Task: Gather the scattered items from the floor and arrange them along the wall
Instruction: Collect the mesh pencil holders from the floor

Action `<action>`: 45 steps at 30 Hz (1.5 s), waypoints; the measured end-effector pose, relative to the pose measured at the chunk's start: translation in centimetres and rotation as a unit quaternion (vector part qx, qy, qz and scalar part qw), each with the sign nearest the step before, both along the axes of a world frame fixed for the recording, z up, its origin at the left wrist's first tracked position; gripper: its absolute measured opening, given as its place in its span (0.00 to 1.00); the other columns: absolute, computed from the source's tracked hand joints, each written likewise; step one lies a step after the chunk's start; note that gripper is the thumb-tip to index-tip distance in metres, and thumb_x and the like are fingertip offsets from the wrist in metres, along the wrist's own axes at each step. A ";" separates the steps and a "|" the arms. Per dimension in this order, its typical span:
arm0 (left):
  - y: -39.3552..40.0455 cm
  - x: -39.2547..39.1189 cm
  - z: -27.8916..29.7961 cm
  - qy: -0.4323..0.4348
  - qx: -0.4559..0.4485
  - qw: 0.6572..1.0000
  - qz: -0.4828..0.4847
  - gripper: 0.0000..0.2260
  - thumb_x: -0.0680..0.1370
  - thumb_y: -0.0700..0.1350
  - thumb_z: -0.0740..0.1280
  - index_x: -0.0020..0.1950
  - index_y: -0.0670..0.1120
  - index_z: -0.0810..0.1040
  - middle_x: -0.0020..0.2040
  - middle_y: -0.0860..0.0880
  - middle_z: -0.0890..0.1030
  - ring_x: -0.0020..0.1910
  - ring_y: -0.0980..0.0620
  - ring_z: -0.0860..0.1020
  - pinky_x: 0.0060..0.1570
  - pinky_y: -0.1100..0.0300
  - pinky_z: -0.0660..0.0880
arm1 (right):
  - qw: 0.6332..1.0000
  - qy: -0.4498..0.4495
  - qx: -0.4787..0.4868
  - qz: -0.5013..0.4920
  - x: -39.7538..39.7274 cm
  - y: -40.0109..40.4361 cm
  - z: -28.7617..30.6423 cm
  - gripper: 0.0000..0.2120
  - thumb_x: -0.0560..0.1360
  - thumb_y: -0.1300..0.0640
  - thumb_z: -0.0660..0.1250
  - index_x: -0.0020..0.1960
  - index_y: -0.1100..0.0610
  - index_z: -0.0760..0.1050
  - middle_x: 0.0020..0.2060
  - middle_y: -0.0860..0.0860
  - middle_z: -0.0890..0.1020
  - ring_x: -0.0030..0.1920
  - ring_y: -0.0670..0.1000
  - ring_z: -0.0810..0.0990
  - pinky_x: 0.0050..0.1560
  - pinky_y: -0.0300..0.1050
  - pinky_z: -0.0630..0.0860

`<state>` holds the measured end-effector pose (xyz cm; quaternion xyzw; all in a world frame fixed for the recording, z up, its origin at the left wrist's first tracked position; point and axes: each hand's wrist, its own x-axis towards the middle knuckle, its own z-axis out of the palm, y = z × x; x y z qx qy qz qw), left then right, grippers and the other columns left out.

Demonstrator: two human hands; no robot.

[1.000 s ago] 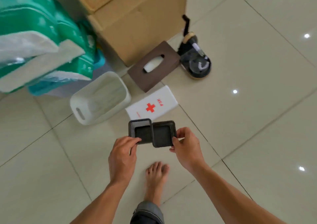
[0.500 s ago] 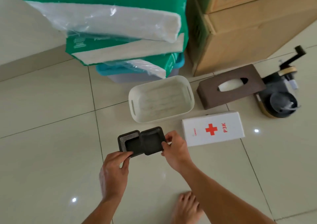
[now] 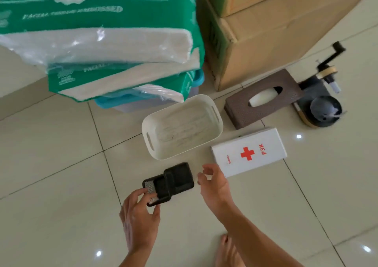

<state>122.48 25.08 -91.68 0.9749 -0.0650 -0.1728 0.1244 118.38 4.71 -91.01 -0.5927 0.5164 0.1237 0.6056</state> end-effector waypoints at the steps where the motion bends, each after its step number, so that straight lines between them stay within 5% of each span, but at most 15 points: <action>1: -0.2 -0.1 0.7 -0.006 0.019 0.999 -0.026 0.20 0.63 0.41 0.81 0.52 0.52 0.84 0.56 0.54 0.76 0.59 0.47 0.75 0.61 0.46 0.70 | 1.000 0.004 -0.003 -0.011 -1.2 -0.8 0.7 0.11 0.82 0.57 0.63 0.64 0.50 0.71 0.58 0.46 0.77 0.59 0.51 0.79 0.61 0.49 0.77; 4: -2.2 -0.9 2.6 -0.012 0.016 0.996 -0.087 0.19 0.62 0.47 0.81 0.51 0.54 0.82 0.53 0.52 0.73 0.56 0.46 0.74 0.59 0.46 0.69 | 0.997 0.028 -0.053 -0.043 -6.1 -4.0 2.2 0.12 0.81 0.58 0.64 0.64 0.53 0.73 0.59 0.49 0.79 0.56 0.52 0.79 0.54 0.42 0.73; 8: -6.9 -2.2 4.2 -0.040 -0.093 0.969 -0.223 0.13 0.67 0.56 0.66 0.46 0.53 0.83 0.48 0.52 0.75 0.49 0.50 0.73 0.48 0.57 0.65 | 0.982 0.054 -0.127 -0.130 -14.9 -8.9 4.0 0.10 0.80 0.62 0.66 0.61 0.57 0.76 0.59 0.53 0.81 0.48 0.51 0.81 0.47 0.42 0.71; 15: -20.1 -8.3 6.5 -0.034 -0.185 0.882 -0.433 0.12 0.70 0.54 0.63 0.45 0.50 0.82 0.43 0.53 0.77 0.45 0.52 0.74 0.44 0.58 0.66 | 0.912 0.122 -0.219 -0.325 -34.9 -14.1 9.5 0.13 0.82 0.59 0.62 0.67 0.56 0.73 0.61 0.50 0.76 0.54 0.51 0.77 0.55 0.44 0.70; 25: -30.5 -29.8 12.6 0.091 -0.194 0.766 -0.605 0.09 0.74 0.44 0.73 0.52 0.54 0.78 0.45 0.57 0.77 0.49 0.53 0.74 0.52 0.51 0.73 | 0.765 0.212 -0.223 -0.566 -59.3 0.6 13.0 0.14 0.81 0.60 0.62 0.66 0.58 0.73 0.61 0.51 0.75 0.54 0.50 0.77 0.55 0.45 0.71; 31: -29.8 -42.7 10.1 0.237 -0.099 0.705 -0.661 0.05 0.78 0.47 0.69 0.53 0.53 0.79 0.49 0.55 0.80 0.54 0.53 0.77 0.53 0.56 0.70 | 0.668 0.288 -0.172 -0.664 -68.5 12.6 10.3 0.10 0.80 0.62 0.63 0.60 0.58 0.76 0.59 0.55 0.74 0.52 0.53 0.78 0.54 0.45 0.70; 36: -26.7 -50.2 6.5 0.296 0.043 0.615 -0.730 0.06 0.79 0.48 0.67 0.55 0.53 0.79 0.54 0.53 0.80 0.54 0.56 0.78 0.52 0.59 0.70 | 0.571 0.351 -0.097 -0.736 -73.2 20.2 5.9 0.13 0.79 0.59 0.66 0.64 0.59 0.75 0.63 0.57 0.72 0.52 0.56 0.76 0.51 0.48 0.72; 39: -24.6 -53.2 4.2 0.293 0.113 0.562 -0.765 0.07 0.80 0.49 0.66 0.57 0.53 0.78 0.56 0.53 0.79 0.56 0.56 0.77 0.54 0.59 0.71 | 0.532 0.377 -0.072 -0.755 -75.2 22.6 3.4 0.27 0.75 0.51 0.73 0.69 0.58 0.70 0.67 0.58 0.69 0.63 0.61 0.73 0.56 0.57 0.76; 42: -22.8 -55.6 2.3 0.295 0.146 0.541 -0.774 0.07 0.80 0.49 0.65 0.57 0.53 0.78 0.54 0.54 0.80 0.53 0.58 0.78 0.49 0.61 0.72 | 0.527 0.377 -0.065 -0.759 -77.7 23.6 0.9 0.46 0.69 0.46 0.79 0.76 0.61 0.59 0.73 0.60 0.64 0.70 0.63 0.65 0.63 0.61 0.71; 45: -21.4 -56.5 0.4 0.299 0.178 0.513 -0.784 0.05 0.81 0.48 0.66 0.55 0.53 0.79 0.53 0.54 0.81 0.50 0.59 0.78 0.45 0.64 0.72 | 0.529 0.375 -0.071 -0.758 -81.0 23.4 -1.7 0.54 0.66 0.42 0.80 0.78 0.63 0.54 0.76 0.60 0.61 0.74 0.64 0.61 0.67 0.62 0.67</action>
